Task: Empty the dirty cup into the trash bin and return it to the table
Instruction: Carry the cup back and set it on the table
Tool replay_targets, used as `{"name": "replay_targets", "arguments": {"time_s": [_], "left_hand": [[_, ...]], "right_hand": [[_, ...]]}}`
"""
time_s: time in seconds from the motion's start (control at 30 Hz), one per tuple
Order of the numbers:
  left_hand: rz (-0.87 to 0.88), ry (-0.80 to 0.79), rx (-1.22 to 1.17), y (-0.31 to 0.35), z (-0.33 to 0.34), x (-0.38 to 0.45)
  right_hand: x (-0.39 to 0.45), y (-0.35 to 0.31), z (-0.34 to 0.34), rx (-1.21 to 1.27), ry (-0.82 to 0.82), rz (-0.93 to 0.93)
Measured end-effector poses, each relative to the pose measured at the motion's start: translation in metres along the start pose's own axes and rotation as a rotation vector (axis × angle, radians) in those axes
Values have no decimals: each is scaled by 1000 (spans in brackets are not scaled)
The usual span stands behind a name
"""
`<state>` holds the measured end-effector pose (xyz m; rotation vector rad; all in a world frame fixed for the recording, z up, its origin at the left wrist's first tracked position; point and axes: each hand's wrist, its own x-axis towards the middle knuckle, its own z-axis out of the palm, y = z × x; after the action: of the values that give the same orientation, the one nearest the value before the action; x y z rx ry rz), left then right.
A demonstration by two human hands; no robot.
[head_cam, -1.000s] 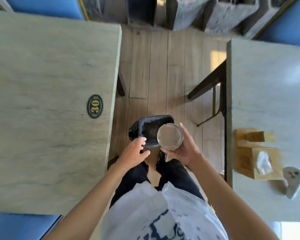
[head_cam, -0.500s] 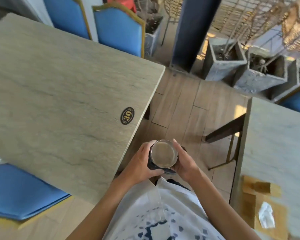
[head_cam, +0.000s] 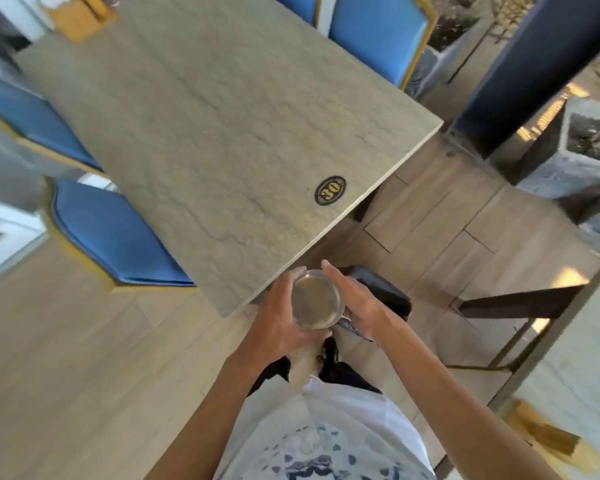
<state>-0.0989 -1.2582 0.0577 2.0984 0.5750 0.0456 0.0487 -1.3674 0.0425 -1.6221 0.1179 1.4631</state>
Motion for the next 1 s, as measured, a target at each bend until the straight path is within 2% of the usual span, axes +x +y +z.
{"name": "replay_targets", "arguments": {"time_s": [0.13,0.33,0.5,0.6,0.8,1.0], "left_hand": [[-37,82,-70,-21,-28,-36],[-118,246,-77,-69,-79,-98],[-176,330,-98,-136,-142,-166],[-223,383,-108,-175,-184,-205],[-293,498,-122,-239,-252,-267],[-333,613,-132,-280,-299,-292]], "right_hand": [[12,7,47,-117,-81,12],[9,19,139,-253,-67,-37],[12,32,238,-365,12,-165],[18,44,293,-514,54,-248],[20,55,386,-828,7,-419],[20,32,452,-1004,16,-620]]}}
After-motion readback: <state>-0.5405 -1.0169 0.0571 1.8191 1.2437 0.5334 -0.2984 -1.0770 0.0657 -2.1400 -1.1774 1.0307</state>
